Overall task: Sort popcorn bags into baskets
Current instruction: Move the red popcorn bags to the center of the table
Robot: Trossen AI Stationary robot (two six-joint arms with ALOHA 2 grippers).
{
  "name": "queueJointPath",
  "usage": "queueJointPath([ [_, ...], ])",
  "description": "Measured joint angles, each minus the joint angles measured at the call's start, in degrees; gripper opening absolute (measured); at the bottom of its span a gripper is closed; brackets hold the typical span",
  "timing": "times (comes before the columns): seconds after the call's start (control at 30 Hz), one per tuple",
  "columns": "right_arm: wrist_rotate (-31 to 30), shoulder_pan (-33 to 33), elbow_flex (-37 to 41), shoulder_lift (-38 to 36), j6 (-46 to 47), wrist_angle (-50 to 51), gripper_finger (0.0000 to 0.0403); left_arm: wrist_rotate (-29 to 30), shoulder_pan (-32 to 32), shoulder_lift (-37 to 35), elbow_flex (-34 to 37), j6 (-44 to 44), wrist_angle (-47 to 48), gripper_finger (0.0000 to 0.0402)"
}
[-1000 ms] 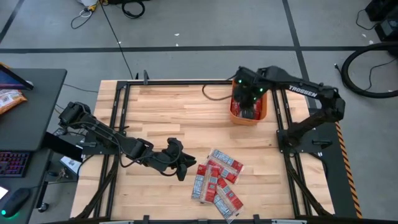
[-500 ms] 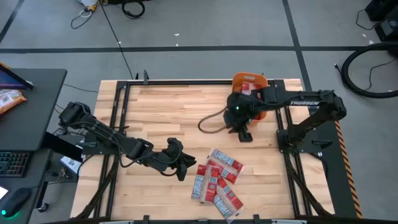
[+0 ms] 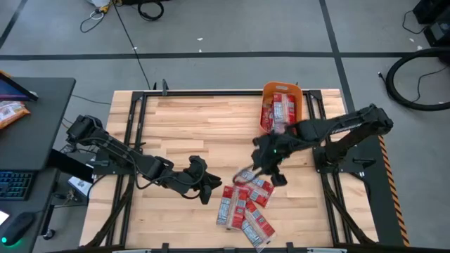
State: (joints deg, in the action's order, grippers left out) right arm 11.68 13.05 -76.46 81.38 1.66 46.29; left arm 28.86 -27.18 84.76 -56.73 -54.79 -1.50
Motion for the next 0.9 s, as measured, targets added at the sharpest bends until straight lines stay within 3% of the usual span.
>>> queueJointPath([
  [0.27,-0.4,9.4,9.4,0.1,4.7,-15.2,0.0105,-0.2,-0.4,0.1,0.0,0.0,0.0,0.0107],
  [0.6,-9.6,18.3,24.4,0.2,13.0,-33.9,0.0105,-0.2,-0.4,0.1,0.0,2.0,0.1,0.0107],
  [0.8,-12.2,19.9,28.0,5.7,16.9,-36.8,0.0105,-0.3,-0.4,0.1,0.0,1.5,-0.2,0.0107],
  [0.9,-15.0,19.9,26.9,10.0,18.4,-33.5,0.0104,-1.6,-0.6,0.1,0.0,1.4,-0.6,0.0107],
])
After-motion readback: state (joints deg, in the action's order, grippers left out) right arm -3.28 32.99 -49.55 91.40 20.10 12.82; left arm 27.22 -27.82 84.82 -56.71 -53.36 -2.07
